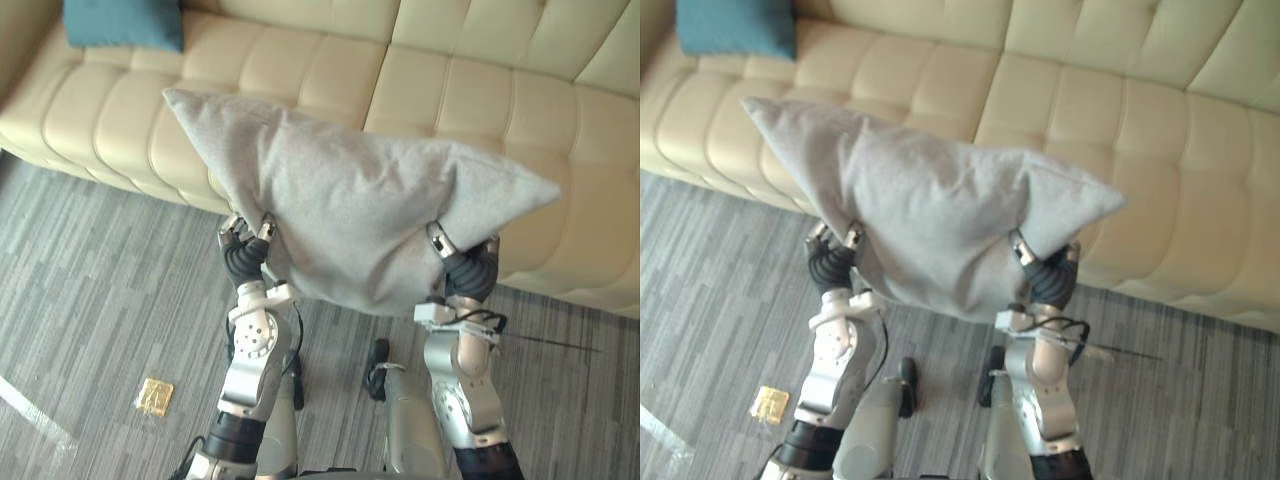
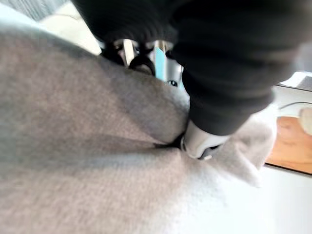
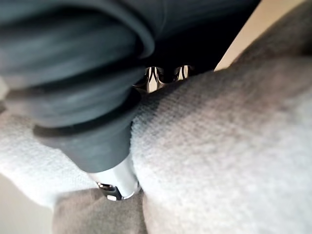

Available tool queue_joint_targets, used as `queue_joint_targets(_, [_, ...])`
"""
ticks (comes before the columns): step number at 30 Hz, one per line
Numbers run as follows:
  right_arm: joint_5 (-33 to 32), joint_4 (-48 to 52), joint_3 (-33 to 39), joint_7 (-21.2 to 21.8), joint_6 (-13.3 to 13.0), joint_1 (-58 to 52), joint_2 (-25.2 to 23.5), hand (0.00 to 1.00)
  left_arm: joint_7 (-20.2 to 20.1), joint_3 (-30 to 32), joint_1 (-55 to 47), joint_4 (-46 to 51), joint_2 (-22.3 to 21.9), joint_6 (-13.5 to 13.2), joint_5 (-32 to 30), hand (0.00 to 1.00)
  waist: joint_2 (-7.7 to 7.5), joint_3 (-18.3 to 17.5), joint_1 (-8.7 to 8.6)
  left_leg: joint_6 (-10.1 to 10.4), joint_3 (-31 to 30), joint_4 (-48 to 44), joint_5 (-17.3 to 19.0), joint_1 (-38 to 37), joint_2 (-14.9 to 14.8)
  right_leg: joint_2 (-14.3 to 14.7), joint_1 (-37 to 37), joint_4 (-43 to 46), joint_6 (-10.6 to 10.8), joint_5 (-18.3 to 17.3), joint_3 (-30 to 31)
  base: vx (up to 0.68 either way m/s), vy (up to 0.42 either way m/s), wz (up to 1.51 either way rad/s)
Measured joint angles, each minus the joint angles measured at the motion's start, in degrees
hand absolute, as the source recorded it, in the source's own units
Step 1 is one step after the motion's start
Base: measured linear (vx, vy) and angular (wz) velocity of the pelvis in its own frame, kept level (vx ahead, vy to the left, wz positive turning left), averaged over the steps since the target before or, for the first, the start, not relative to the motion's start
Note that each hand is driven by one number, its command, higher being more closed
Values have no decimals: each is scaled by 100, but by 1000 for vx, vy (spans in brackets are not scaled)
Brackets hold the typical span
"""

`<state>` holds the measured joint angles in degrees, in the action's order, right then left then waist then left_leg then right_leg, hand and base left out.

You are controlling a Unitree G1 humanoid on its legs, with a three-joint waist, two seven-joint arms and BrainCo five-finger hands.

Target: Pick up cushions and gather them together orderly.

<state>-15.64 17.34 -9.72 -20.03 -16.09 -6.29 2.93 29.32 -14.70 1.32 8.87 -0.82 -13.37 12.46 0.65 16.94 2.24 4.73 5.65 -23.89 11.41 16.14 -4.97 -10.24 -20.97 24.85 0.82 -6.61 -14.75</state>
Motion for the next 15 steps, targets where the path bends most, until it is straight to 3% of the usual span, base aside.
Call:
queue_joint_targets(3, [-19,4,1,80,-8,-213,-17,100,-136,-56,-218,0,18,0,133,100,-13,-85,1,60,-30,-241,177,-151,-73,31,139,269,-11,-234,16,68,-30,-2])
queue_joint_targets(5, [-25,9,1,129,-11,-388,-22,100,-215,-90,-394,0,27,1,252,100,-10,-85,6,106,-66,-655,396,-238,-184,72,281,550,-18,-602,23,15,-59,6])
queue_joint_targets(8, [-26,122,9,139,9,-653,-7,100,-331,-202,-657,-1,66,9,460,100,34,-154,20,12,-433,-2032,161,308,-349,266,596,568,-146,-811,34,-5,-71,10])
queue_joint_targets(9, [-26,193,23,139,22,-698,-7,100,-343,-243,-686,-7,84,29,483,100,35,-216,21,-48,-475,-2107,110,434,-345,273,611,463,-148,-810,15,0,0,0])
queue_joint_targets(13, [-25,375,60,92,-21,-627,-10,100,-461,-323,-686,-9,196,82,517,100,79,-345,28,1,-631,-562,165,561,3,320,603,-87,-289,-705,191,80,93,-4])
queue_joint_targets(15, [-26,220,57,71,-16,-528,-20,100,-460,-321,-712,-32,274,164,517,100,21,-374,153,4,-751,-92,-89,327,197,343,604,-160,-123,-625,529,110,183,-54])
